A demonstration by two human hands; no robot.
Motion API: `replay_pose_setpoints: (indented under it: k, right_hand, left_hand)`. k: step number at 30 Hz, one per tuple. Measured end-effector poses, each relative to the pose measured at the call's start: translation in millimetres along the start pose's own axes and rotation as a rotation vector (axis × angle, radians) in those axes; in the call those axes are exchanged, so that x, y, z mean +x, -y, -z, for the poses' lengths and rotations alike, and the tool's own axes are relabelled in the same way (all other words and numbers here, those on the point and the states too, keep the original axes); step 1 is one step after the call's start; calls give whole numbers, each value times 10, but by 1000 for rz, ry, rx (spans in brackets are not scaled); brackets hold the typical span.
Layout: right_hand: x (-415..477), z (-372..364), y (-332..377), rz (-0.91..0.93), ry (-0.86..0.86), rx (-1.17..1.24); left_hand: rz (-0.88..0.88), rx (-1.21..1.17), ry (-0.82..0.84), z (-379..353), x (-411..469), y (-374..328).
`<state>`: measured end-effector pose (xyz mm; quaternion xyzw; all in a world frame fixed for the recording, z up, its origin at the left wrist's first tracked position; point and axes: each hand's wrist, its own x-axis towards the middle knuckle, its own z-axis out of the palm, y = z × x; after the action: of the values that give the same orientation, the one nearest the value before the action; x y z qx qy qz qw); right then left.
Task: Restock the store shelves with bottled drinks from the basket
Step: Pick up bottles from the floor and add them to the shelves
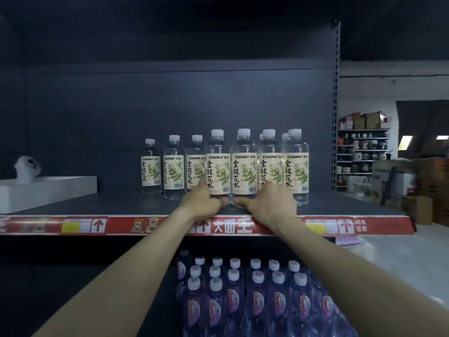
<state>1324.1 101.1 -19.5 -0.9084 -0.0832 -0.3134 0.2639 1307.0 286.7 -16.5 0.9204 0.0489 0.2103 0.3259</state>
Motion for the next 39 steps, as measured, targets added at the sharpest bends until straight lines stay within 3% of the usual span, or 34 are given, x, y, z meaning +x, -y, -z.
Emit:
replay_pose_setpoints:
  k: [4, 8, 21, 29, 33, 39]
  right_hand:
    - [51, 15, -40, 55, 32, 43]
    - [91, -24, -55, 48, 21, 53]
    - [32, -75, -2, 28, -13, -48]
    - [-17, -49, -17, 68, 20, -22]
    - [-111, -3, -24, 114, 20, 58]
    - [-488, -55, 79, 374, -100, 259]
  left_hand:
    - [-31, 260, -158, -134, -62, -44]
    - [-14, 321, -209, -188, -61, -75]
    - [27, 310, -280, -204, -33, -46]
    - [24, 248, -181, -138, -83, -69]
    - [-98, 212, -224, -79, -230, 7]
    - [-280, 97, -314, 169, -953, 254]
